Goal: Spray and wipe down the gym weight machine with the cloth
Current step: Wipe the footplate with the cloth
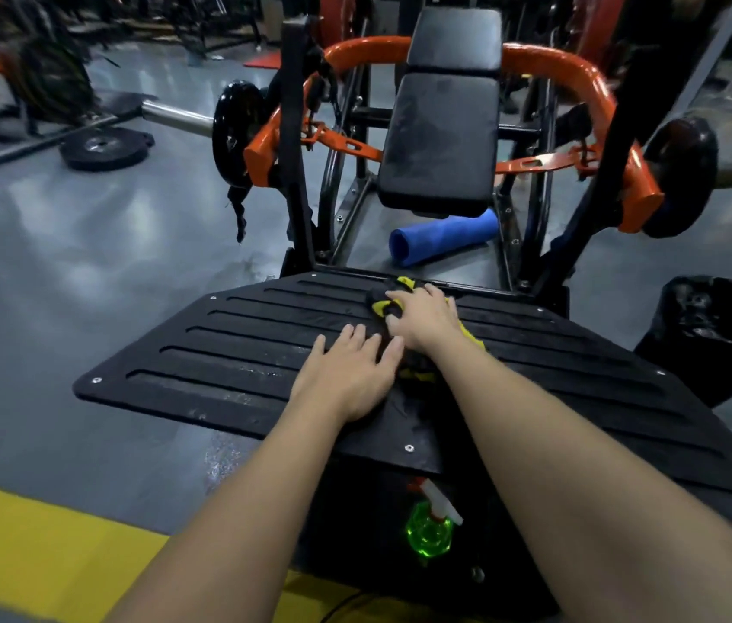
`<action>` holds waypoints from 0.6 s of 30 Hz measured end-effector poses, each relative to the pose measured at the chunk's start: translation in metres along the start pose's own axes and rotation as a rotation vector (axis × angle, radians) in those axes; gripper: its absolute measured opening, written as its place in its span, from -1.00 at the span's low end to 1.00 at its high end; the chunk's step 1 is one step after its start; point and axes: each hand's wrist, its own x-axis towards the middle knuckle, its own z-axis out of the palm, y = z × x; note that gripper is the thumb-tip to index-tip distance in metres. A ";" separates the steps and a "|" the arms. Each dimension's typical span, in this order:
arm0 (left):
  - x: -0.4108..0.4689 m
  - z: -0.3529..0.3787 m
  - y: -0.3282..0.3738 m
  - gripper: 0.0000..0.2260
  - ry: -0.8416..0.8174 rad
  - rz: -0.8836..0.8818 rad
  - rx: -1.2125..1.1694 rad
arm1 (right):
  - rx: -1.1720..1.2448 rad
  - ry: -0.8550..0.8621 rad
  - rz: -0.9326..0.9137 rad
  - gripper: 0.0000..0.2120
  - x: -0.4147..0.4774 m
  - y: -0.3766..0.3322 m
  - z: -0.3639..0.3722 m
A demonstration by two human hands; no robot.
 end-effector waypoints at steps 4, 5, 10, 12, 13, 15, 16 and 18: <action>0.003 0.001 0.000 -0.44 0.034 -0.038 -0.039 | 0.014 0.021 0.040 -0.49 0.053 0.006 0.004; 0.003 0.001 0.001 -0.45 0.028 -0.035 -0.030 | 0.014 0.020 0.042 -0.50 0.059 0.007 0.003; 0.004 0.001 0.000 -0.44 0.022 -0.044 0.000 | 0.025 0.026 0.052 -0.53 0.061 0.009 0.001; 0.003 0.001 0.002 -0.42 0.030 -0.042 0.001 | 0.043 0.040 0.041 -0.54 0.049 0.011 -0.003; 0.002 0.001 0.002 -0.41 0.032 -0.043 0.001 | 0.051 0.048 0.031 -0.54 0.042 0.012 -0.005; 0.003 -0.001 0.002 -0.41 0.031 -0.048 -0.015 | 0.079 0.050 0.019 -0.55 0.023 0.014 -0.007; 0.002 -0.001 0.003 -0.41 0.028 -0.049 -0.031 | 0.094 0.046 0.009 -0.55 0.012 0.016 -0.008; 0.000 -0.002 0.003 -0.41 0.028 -0.054 -0.040 | 0.119 0.051 -0.009 -0.55 -0.014 0.020 -0.012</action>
